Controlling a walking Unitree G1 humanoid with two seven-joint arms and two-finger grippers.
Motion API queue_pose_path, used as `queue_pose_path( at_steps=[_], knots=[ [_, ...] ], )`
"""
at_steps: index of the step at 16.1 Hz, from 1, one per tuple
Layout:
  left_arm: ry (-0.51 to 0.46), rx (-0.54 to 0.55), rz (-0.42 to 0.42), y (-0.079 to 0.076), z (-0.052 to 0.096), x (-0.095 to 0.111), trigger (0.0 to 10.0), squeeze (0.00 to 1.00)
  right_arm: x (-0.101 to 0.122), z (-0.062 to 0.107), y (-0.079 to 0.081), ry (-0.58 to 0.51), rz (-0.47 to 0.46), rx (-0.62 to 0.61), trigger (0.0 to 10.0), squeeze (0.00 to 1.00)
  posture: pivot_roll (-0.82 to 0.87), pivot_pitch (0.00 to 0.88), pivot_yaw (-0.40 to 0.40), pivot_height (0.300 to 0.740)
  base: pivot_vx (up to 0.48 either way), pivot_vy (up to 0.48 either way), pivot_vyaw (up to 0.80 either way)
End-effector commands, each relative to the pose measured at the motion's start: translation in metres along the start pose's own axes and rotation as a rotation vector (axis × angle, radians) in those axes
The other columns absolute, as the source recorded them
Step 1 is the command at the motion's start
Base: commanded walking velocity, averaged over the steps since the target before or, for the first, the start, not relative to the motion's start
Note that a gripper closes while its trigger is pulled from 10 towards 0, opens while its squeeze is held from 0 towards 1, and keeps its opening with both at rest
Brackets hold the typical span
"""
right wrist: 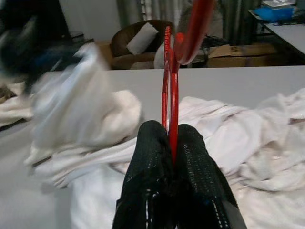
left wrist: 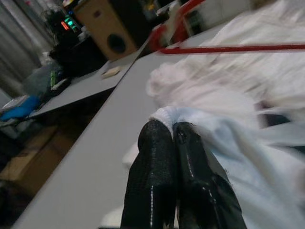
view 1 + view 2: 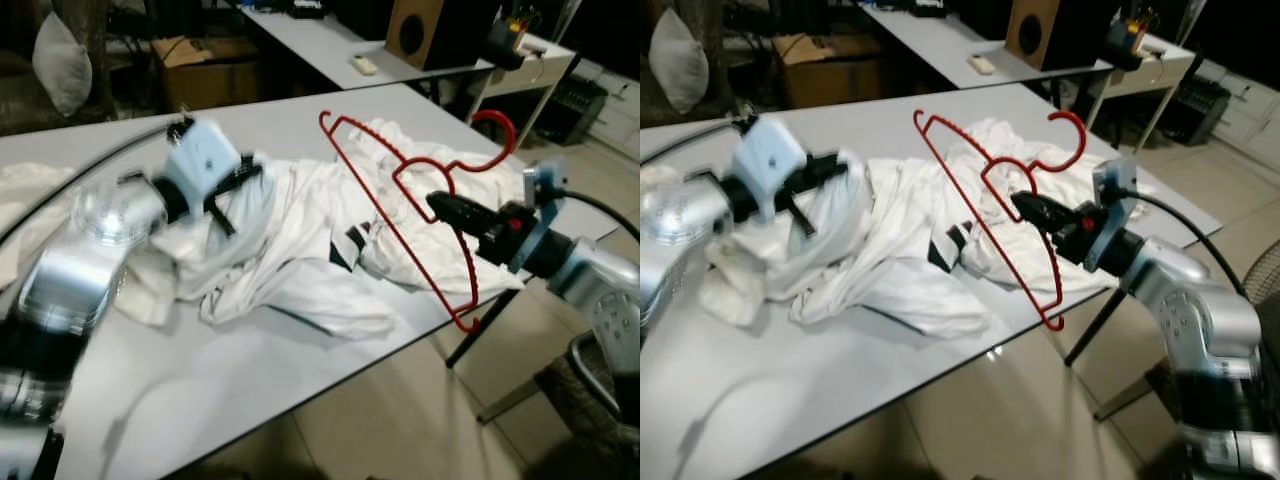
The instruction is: Hang hanger
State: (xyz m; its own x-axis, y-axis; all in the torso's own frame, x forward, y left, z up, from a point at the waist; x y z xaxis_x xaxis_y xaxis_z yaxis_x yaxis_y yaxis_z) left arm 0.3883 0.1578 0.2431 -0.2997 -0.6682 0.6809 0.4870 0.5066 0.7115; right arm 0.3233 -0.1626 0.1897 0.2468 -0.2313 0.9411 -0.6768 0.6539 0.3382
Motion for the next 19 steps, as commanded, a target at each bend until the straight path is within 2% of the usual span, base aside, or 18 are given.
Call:
queue_pose_path(
  at_steps=[1, 2, 3, 4, 5, 7, 8, 11, 13, 14, 15, 16, 17, 18, 19],
  knots=[
    [-0.006, 0.104, -0.090, 0.047, 0.006, 0.008, 0.0, 0.00, 0.003, 0.003, 0.007, -0.017, 0.033, 0.004, 10.0, 0.00, -0.06, 0.000, -0.023, 0.740, 0.000, 0.000, 0.00],
    [0.001, 0.188, -0.156, 0.084, 0.009, 0.016, 0.0, 0.00, 0.001, 0.005, 0.009, -0.021, 0.044, -0.002, 10.0, 0.00, -0.06, 0.000, -0.003, 0.740, 0.000, 0.000, 0.00],
    [-0.005, 0.222, -0.181, 0.099, 0.012, 0.023, 0.0, 0.00, 0.001, 0.006, 0.010, -0.026, 0.045, -0.001, 10.0, 0.00, -0.06, 0.000, 0.000, 0.740, 0.000, 0.000, 0.00],
    [-0.088, 0.310, -0.187, 0.131, 0.019, 0.052, 0.0, 0.00, 0.001, 0.008, 0.013, -0.032, 0.044, 0.003, 10.0, 0.00, -0.06, 0.000, 0.010, 0.740, 0.000, 0.000, 0.00],
    [-0.188, 0.362, -0.166, 0.150, 0.026, 0.080, 0.0, 0.00, -0.001, 0.009, 0.014, -0.034, 0.043, 0.000, 10.0, 0.00, -0.06, 0.000, 0.014, 0.740, 0.000, 0.000, 0.00],
    [-0.356, 0.370, -0.121, 0.166, 0.035, 0.118, 0.0, 0.00, -0.005, 0.008, 0.014, -0.040, 0.043, -0.029, 10.0, 0.00, -0.05, 0.000, 0.025, 0.740, 0.000, 0.000, 0.00],
    [-0.389, 0.355, -0.104, 0.166, 0.035, 0.124, 0.0, 0.00, -0.005, 0.007, 0.012, -0.048, 0.040, -0.042, 10.0, 0.00, -0.05, 0.000, 0.025, 0.740, 0.000, 0.000, 0.00],
    [-0.625, 0.196, 0.026, 0.146, 0.025, 0.159, 0.0, 0.00, -0.008, -0.016, 0.012, -0.061, 0.035, -0.068, 10.0, 0.00, -0.04, 0.000, 0.017, 0.740, 0.000, 0.000, 0.00],
    [-0.808, 0.068, 0.096, 0.126, 0.028, 0.190, 0.0, 0.00, -0.015, -0.045, 0.013, -0.057, 0.014, -0.089, 10.0, 0.00, -0.04, 0.000, 0.008, 0.740, 0.000, 0.000, 0.00],
    [-0.888, 0.029, 0.134, 0.119, 0.030, 0.202, 0.0, 0.00, -0.029, -0.067, 0.031, -0.002, -0.002, -0.034, 10.0, 0.00, -0.03, 0.000, -0.010, 0.740, 0.000, 0.000, 0.00],
    [-0.896, 0.020, 0.127, 0.116, 0.029, 0.204, 0.0, 0.00, -0.034, -0.073, 0.040, 0.021, -0.009, 0.004, 10.0, 0.00, -0.03, 0.000, -0.010, 0.740, 0.000, 0.000, 0.00],
    [-0.881, 0.025, 0.124, 0.113, 0.025, 0.202, 0.0, 0.00, -0.044, -0.086, 0.060, 0.061, -0.012, 0.071, 10.0, 0.00, -0.03, 0.000, -0.010, 0.740, 0.000, 0.000, 0.00],
    [-0.879, 0.025, 0.130, 0.111, 0.022, 0.201, 0.0, 0.00, -0.047, -0.099, 0.073, 0.064, -0.027, 0.097, 10.0, 0.00, -0.02, 0.000, -0.023, 0.740, 0.000, 0.000, 0.00],
    [-0.895, 0.025, 0.137, 0.110, 0.022, 0.203, 0.0, 0.00, -0.041, -0.112, 0.077, 0.031, -0.043, 0.083, 10.0, 0.00, -0.02, 0.000, -0.027, 0.740, 0.000, 0.000, 0.00],
    [-0.904, 0.025, 0.142, 0.110, 0.023, 0.204, 0.0, 0.00, -0.039, -0.116, 0.078, 0.017, -0.043, 0.076, 10.0, 0.00, -0.02, 0.000, -0.027, 0.740, 0.000, 0.000, 0.00]
  ],
)
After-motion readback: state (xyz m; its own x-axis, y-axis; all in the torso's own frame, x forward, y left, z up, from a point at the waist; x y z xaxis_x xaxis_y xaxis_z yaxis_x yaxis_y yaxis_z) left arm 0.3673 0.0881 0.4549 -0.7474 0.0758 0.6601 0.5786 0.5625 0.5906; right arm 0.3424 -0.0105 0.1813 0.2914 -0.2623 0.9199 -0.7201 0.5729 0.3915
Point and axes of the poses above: a point about 5 cm out from each wrist's last joint towards the gripper, its own z axis pointing back from the gripper into the wrist, its own x axis along the axis of the wrist's last joint, y = z × x, the point moved 5 cm from there along -z, pointing out of the wrist towards the gripper, and after that the axes turned 8 degrees about -z, right-handed, at the moved point
